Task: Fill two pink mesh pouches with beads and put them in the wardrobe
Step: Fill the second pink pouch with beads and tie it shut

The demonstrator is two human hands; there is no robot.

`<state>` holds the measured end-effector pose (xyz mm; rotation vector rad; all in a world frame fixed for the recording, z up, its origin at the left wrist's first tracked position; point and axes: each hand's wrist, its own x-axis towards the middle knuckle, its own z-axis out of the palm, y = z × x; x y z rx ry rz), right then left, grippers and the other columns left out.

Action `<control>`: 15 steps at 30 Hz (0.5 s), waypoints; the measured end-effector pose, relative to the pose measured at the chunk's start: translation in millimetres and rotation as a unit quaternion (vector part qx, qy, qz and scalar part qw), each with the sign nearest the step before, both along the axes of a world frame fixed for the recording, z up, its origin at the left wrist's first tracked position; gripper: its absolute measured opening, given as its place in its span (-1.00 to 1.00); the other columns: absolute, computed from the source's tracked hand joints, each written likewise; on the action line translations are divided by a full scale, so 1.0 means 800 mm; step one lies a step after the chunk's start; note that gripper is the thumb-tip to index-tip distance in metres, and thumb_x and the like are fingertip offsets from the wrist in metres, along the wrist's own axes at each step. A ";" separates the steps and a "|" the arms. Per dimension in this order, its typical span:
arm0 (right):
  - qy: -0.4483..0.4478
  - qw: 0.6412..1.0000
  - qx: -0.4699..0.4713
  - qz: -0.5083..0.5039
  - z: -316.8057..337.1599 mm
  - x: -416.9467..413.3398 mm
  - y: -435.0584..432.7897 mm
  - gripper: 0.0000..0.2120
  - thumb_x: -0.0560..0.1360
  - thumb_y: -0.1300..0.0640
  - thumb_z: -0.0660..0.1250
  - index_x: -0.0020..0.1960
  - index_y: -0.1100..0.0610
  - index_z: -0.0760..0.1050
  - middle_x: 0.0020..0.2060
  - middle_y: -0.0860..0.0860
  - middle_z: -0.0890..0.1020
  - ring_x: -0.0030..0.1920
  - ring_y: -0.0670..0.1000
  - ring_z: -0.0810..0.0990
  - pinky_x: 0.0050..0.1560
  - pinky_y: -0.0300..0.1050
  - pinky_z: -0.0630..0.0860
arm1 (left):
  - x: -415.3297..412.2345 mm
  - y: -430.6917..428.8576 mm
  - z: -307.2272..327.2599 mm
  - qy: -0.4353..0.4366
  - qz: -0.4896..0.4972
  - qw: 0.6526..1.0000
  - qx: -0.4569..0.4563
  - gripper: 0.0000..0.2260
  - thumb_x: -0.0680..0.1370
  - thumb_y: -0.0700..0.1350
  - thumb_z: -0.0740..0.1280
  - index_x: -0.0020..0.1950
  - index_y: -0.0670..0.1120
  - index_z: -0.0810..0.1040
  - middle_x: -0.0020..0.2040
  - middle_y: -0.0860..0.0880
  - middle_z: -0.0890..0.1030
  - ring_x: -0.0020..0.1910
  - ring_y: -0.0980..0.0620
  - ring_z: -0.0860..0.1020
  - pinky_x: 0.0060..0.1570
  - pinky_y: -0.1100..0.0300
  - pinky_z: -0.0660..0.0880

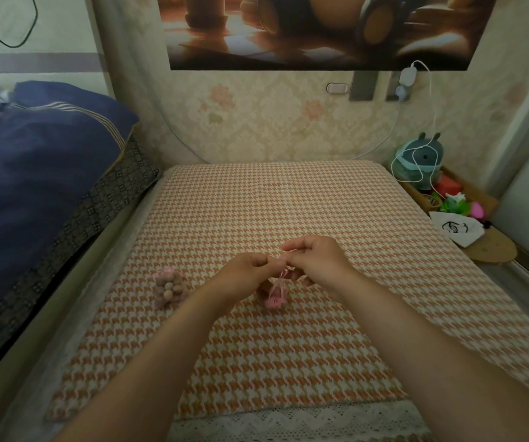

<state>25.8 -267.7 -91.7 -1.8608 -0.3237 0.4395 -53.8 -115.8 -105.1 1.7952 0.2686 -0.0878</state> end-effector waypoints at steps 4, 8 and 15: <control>-0.015 1.000 -0.018 0.009 0.000 0.000 0.005 -0.94 0.54 0.21 0.46 -0.01 0.09 0.68 -0.19 -0.01 0.74 -0.42 -0.07 0.62 -0.47 -0.21 0.43 | 0.003 -0.002 -0.003 -0.009 0.044 0.999 -0.008 -0.77 0.57 0.03 0.38 -0.08 -0.11 0.71 -0.21 -0.04 0.70 -0.33 0.09 0.56 -0.22 0.16 0.50; -0.063 0.993 -0.085 0.052 0.007 -0.003 0.001 -0.79 0.59 0.23 0.31 -0.05 0.01 0.68 -0.17 -0.02 0.72 -0.33 -0.08 0.62 -0.46 -0.29 0.43 | 0.004 -0.004 -0.004 -0.009 0.105 0.993 -0.052 -0.75 0.57 -0.07 0.39 -0.05 -0.26 0.68 -0.30 -0.09 0.65 -0.43 0.04 0.59 -0.38 0.18 0.55; -0.084 0.986 -0.130 0.068 -0.004 -0.011 0.007 -0.84 0.41 -0.08 0.58 -0.20 -0.10 0.62 -0.20 -0.13 0.71 -0.14 -0.13 0.67 -0.08 -0.09 0.64 | 0.010 -0.001 -0.007 0.004 0.129 0.989 -0.070 -0.76 0.55 -0.06 0.42 -0.06 -0.26 0.70 -0.32 -0.11 0.64 -0.38 0.03 0.59 -0.23 0.13 0.62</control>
